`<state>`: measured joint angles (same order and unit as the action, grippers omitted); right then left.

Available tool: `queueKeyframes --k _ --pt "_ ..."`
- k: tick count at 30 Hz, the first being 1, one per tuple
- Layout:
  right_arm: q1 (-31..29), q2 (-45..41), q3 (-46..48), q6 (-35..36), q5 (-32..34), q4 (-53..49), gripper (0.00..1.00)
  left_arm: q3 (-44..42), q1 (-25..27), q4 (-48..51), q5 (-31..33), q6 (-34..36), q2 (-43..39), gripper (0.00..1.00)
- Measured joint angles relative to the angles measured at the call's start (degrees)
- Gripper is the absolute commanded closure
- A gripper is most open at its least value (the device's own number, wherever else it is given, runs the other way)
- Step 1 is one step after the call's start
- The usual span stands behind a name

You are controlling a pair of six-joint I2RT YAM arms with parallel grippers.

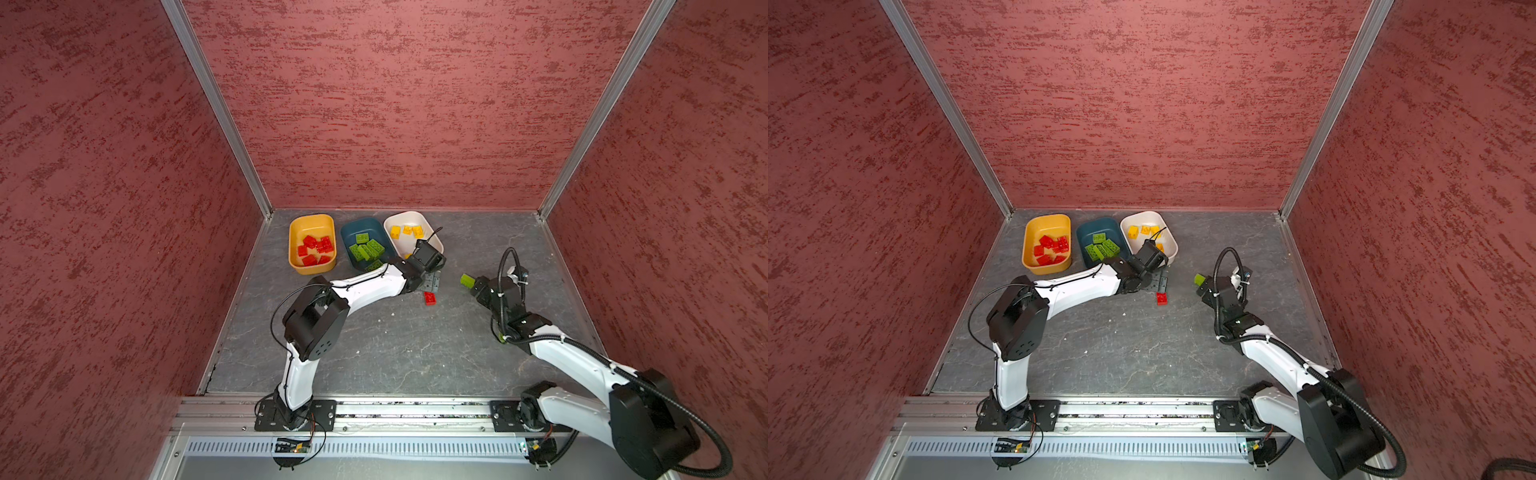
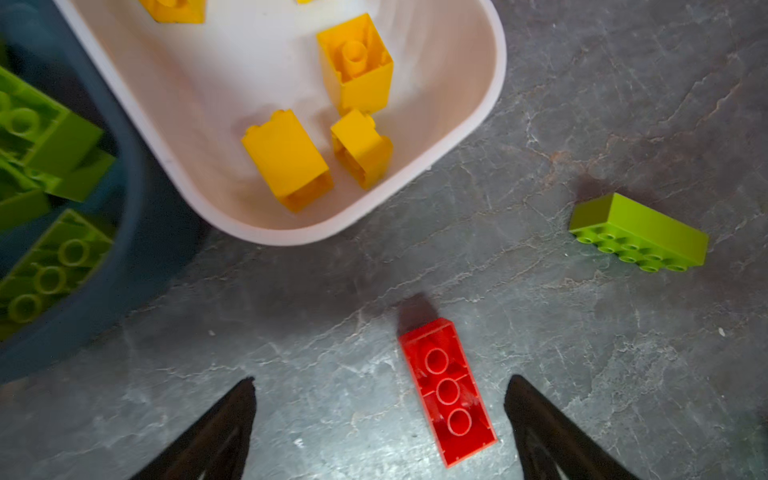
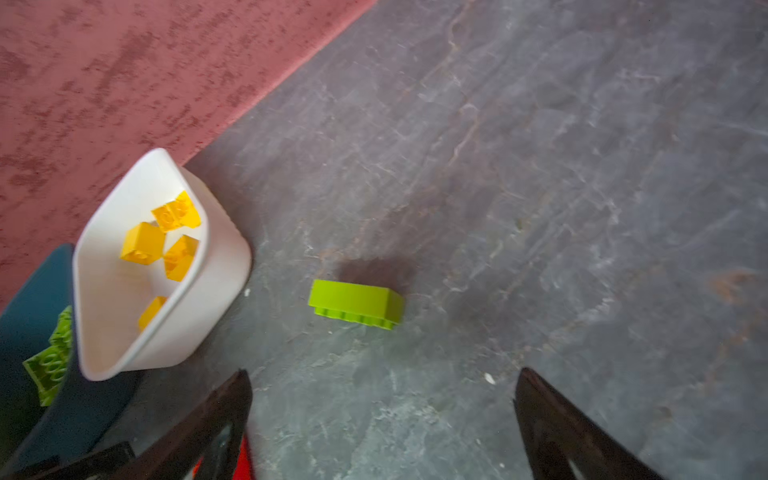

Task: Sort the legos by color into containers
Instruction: 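Grasp the red 2x4 brick on the table with left gripper while right gripper withdraws, then carry the red brick into the yellow tub with left gripper and release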

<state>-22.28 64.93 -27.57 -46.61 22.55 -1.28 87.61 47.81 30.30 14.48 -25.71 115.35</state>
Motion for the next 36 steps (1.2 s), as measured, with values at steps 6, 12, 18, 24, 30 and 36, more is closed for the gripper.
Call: queueKeyframes --k 6,12,18,24,30,36 --pt "0.2 0.1 0.0 -0.5 -1.0 -0.8 0.01 5.6 2.0 4.3 1.2 -2.4 7.0 0.12" --pt "0.3 2.3 -1.3 1.0 -2.6 -1.4 0.01 8.7 2.6 6.2 1.5 -3.0 11.2 0.23" --pt "0.3 3.9 -3.0 2.7 -5.2 -1.6 0.01 10.0 2.6 7.7 0.4 -2.8 12.5 0.38" --pt "0.3 4.6 -3.2 3.7 -6.8 -1.8 0.01 10.4 2.6 7.8 -0.6 -2.4 13.0 0.5" --pt "0.3 5.8 -5.0 4.6 -7.6 -2.7 0.01 10.2 2.6 7.1 -1.6 -1.8 13.0 0.58" --pt "0.3 6.5 -5.7 5.1 -8.0 -3.2 0.01 7.7 2.6 2.9 -3.0 -0.4 12.0 0.72"
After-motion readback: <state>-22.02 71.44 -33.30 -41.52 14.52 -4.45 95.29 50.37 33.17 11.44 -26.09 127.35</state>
